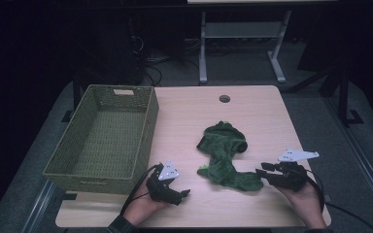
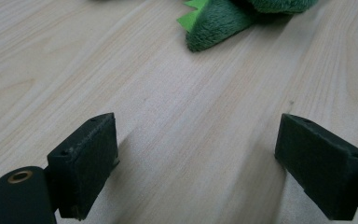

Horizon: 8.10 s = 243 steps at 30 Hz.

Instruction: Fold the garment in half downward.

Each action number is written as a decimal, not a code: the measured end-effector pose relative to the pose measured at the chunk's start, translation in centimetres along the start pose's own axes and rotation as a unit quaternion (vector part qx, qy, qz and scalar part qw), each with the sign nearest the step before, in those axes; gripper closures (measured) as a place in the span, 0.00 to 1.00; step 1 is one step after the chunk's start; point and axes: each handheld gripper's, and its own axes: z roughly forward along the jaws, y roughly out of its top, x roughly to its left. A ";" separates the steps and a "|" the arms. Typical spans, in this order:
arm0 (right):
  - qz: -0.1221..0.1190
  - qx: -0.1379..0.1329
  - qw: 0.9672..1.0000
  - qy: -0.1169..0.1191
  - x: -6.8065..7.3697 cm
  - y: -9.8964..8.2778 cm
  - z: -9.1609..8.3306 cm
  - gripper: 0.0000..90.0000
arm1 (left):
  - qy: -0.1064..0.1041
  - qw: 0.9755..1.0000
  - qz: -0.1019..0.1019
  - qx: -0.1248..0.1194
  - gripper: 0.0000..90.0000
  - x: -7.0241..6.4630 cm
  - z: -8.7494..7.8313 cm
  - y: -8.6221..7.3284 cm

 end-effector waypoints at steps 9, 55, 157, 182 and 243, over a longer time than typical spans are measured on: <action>0.000 0.009 1.000 0.005 0.1 -2.1 -1.2 0.68 | 0.000 1.000 0.000 0.002 0.14 0.0 0.0 0.0; -0.012 0.000 0.999 0.034 0.2 -2.4 -2.3 0.94 | -0.002 1.000 0.003 0.001 0.14 0.0 0.1 0.1; -0.037 -0.015 0.994 0.102 2.2 6.5 5.1 0.61 | -0.031 0.999 0.015 0.011 0.18 0.7 0.8 3.4; -0.016 -0.049 0.998 0.022 -2.8 10.3 4.5 0.55 | -0.029 0.999 0.019 -0.030 0.26 5.7 2.8 12.2; 0.019 0.010 1.000 0.012 -7.4 10.1 11.8 0.97 | -0.031 0.999 -0.009 -0.009 0.96 10.7 11.5 15.6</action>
